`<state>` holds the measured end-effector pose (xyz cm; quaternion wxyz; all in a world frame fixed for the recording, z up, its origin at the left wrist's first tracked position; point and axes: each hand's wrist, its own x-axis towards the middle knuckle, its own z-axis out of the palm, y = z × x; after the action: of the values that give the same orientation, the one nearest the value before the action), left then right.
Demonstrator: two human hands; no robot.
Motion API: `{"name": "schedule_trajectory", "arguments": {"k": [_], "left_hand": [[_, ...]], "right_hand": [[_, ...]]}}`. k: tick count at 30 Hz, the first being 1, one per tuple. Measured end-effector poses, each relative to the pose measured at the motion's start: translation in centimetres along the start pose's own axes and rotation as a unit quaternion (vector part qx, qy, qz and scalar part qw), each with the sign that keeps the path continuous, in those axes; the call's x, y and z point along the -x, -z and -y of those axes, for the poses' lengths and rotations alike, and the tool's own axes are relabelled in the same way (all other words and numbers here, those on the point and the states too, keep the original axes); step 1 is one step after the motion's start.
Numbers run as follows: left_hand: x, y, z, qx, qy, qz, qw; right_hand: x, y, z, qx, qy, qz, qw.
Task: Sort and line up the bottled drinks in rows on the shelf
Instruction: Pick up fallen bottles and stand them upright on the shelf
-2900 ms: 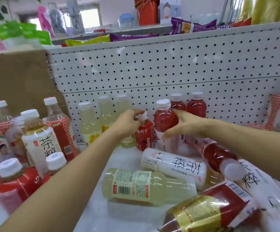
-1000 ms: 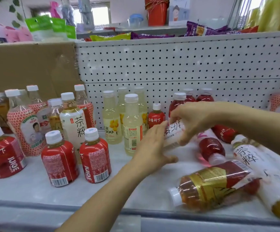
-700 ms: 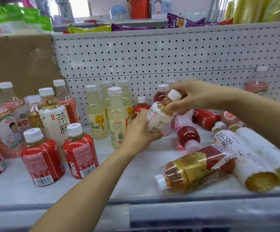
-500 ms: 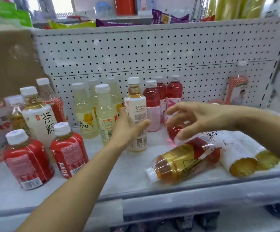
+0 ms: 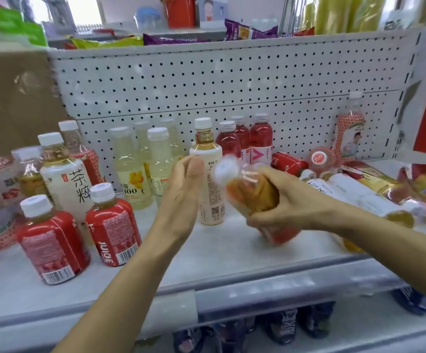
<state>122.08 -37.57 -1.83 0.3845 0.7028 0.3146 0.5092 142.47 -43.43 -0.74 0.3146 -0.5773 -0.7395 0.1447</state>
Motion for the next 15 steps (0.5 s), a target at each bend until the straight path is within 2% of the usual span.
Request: {"name": "schedule_trajectory", "arguments": {"k": [2, 4, 7, 9, 12, 15], "left_hand": [[0.8, -0.3, -0.6, -0.010, -0.022, 0.035, 0.999], [1.1, -0.8, -0.9, -0.071, -0.040, 0.062, 0.995], [0.6, -1.7, -0.5, -0.171, -0.065, 0.019, 0.983], [0.3, -2.0, -0.2, -0.212, -0.081, -0.013, 0.974], [0.1, -2.4, 0.0, -0.226, -0.094, -0.031, 0.969], [0.0, -2.6, 0.5, -0.238, -0.083, -0.050, 0.966]], "right_hand": [[-0.8, -1.1, 0.8, -0.123, -0.021, -0.023, 0.992], [-1.4, -2.6, 1.5, -0.214, -0.017, -0.030, 0.976], [-2.0, -4.4, 1.7, -0.267, 0.003, -0.054, 0.962], [-1.9, -3.9, 1.2, -0.254, -0.002, -0.030, 0.967], [-1.3, -1.8, -0.2, -0.139, -0.012, 0.061, 0.988], [-0.7, 1.8, -2.2, -0.026, -0.019, 0.061, 0.998]]}}
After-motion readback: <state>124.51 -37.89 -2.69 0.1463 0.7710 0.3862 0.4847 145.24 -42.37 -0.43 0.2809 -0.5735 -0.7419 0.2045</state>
